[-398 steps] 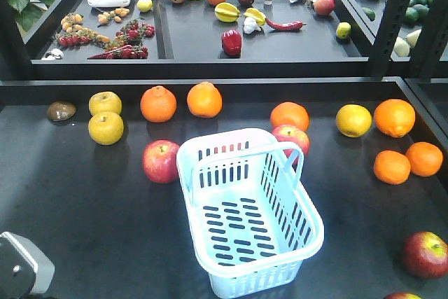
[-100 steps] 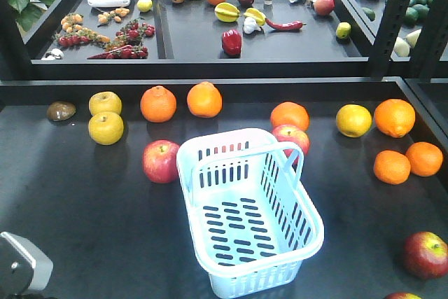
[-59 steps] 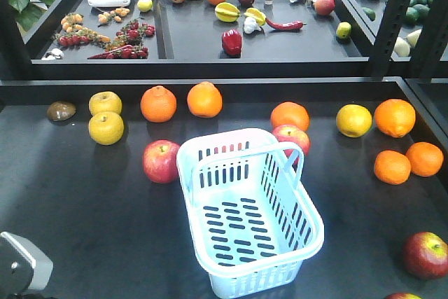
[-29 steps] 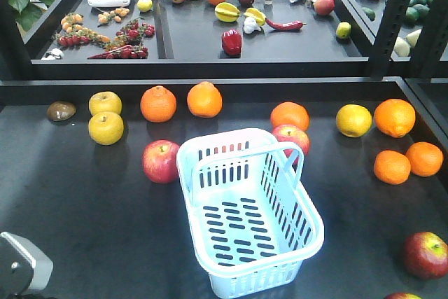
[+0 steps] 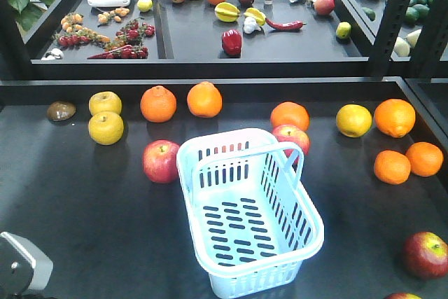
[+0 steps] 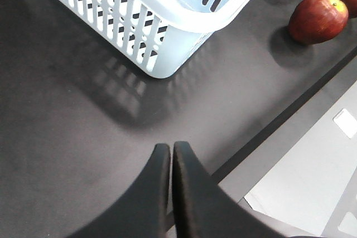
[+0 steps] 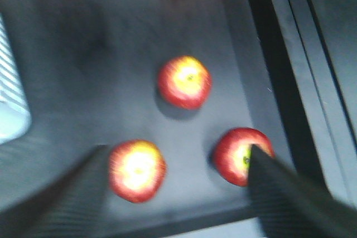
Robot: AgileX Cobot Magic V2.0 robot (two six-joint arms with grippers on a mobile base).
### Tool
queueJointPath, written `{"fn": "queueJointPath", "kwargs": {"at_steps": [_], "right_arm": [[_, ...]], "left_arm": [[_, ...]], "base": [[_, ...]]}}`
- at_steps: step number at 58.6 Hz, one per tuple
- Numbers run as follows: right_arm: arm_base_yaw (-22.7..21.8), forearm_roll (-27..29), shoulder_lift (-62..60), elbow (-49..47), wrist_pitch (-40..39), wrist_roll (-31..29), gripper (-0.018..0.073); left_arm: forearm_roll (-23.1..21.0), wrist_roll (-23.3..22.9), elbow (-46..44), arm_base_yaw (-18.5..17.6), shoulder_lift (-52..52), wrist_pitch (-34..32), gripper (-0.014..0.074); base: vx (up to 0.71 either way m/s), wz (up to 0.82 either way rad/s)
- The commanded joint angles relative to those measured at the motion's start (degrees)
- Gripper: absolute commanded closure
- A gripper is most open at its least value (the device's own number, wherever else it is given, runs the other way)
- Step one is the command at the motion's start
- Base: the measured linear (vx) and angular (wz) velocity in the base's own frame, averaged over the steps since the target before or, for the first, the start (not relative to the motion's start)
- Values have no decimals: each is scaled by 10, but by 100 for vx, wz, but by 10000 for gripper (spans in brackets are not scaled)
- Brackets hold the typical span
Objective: Pick three apples into basket with both arms
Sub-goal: 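Reach the right gripper down and grasp the red apple nearest it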
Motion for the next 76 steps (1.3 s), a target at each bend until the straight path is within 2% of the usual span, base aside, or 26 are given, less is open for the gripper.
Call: {"fn": "queueJointPath", "kwargs": {"at_steps": [1,6,18,31,43,76], "right_arm": [[-2,-18,23,-19,-16,-14,-107],[-2,-18,45,-20,-8,-13,-132],[-2,15,136,-20,33,-31,-101],[-2,77,240,-20,6,-76,-80],[-2,101,323,-17,-35,-95,-74],[-2,102,462,-9,-61,-95,-62]], "left_arm": [[-12,-3,-13,-2,-4,-30,602],[-12,-3,-13,-2,-4,-30,602],[-12,-3,-13,-2,-4,-30,602],[-12,-3,-13,-2,-4,-30,602],[-12,-3,-13,-2,-4,-30,602],[-12,-3,-13,-2,-4,-30,602]], "base": [[0,0],[0,0],[0,0],[0,0],[0,0],[0,0]]}}
